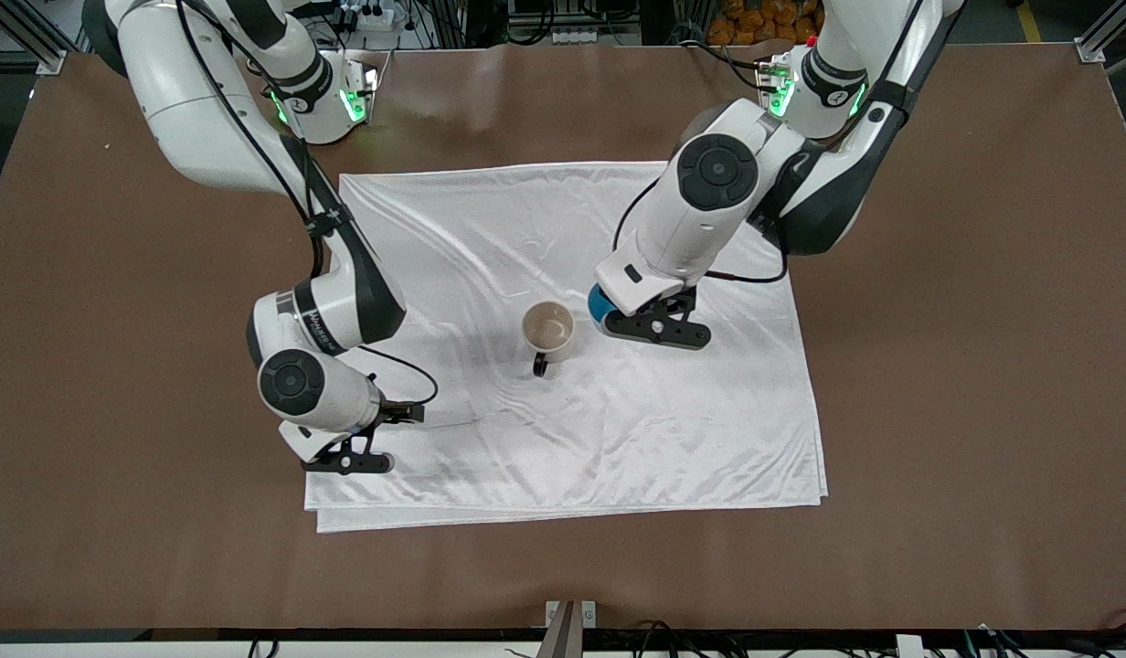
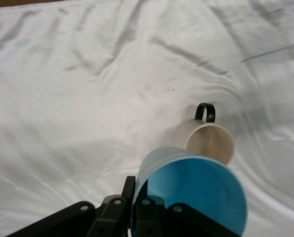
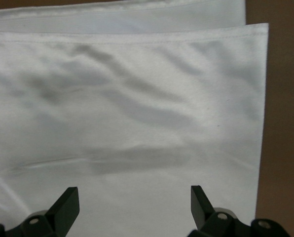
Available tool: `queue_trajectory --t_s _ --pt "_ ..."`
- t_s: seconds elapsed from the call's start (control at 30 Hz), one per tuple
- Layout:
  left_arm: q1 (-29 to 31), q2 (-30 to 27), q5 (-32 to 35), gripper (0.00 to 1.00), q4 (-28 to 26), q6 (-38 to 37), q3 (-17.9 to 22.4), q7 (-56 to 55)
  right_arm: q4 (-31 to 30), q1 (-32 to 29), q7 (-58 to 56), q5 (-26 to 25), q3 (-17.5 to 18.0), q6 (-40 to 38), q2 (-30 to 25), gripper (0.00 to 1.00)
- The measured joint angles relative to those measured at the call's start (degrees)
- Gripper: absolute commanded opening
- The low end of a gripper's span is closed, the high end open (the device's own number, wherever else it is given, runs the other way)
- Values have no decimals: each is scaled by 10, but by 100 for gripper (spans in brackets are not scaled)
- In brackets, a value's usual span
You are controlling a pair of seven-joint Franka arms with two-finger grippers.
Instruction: Place blue cup into white mug on cloth
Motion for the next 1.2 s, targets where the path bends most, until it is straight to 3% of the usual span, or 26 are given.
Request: queue_trajectory --t_s 0.6,1.2 --pt "-68 52 0 0 0 46 2 -54 -61 -128 -200 0 25 -5 -34 100" --pt "-82 93 12 0 0 94 13 -61 -237 -128 -201 11 39 -25 -228 100"
